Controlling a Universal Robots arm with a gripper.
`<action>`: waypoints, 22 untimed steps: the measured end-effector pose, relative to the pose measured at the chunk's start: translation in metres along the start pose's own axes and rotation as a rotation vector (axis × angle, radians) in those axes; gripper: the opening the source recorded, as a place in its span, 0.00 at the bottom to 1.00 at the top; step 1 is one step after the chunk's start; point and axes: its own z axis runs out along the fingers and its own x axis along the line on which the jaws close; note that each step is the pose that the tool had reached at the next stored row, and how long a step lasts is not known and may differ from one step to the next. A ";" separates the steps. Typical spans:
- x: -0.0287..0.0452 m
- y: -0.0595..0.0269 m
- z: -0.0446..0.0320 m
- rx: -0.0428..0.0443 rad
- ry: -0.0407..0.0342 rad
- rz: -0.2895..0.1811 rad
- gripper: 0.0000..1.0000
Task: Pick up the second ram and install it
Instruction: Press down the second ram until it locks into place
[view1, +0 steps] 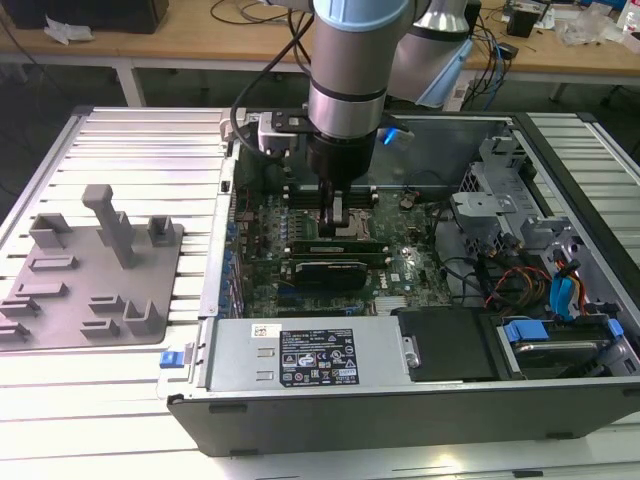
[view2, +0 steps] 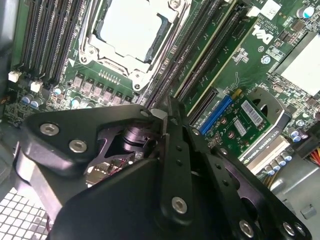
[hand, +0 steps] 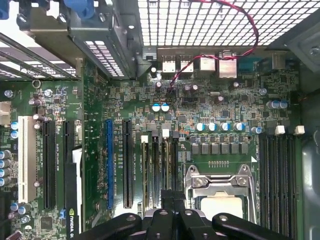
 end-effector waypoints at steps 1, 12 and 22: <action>0.0000 0.0001 0.0011 -0.0001 0.0003 0.000 0.08; 0.0001 0.0009 0.0073 -0.0001 0.0003 0.000 0.08; 0.0004 0.0019 0.0186 -0.0005 0.0008 0.000 0.08</action>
